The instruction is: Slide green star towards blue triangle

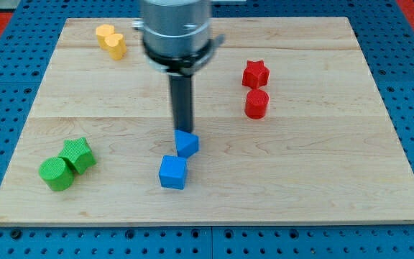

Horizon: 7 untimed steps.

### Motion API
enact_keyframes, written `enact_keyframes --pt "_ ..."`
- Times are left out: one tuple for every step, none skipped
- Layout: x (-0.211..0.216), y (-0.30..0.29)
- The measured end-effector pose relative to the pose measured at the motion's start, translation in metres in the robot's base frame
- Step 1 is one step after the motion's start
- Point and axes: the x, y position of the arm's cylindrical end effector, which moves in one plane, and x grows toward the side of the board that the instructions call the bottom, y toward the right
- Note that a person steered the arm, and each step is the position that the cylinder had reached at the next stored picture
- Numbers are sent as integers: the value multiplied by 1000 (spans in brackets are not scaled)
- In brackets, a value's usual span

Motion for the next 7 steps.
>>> enact_keyframes --pt "0 -46" --pt "0 -49" --pt "9 -49" --pt "35 -51" --pt "59 -59" --pt "79 -71" --pt "80 -94"
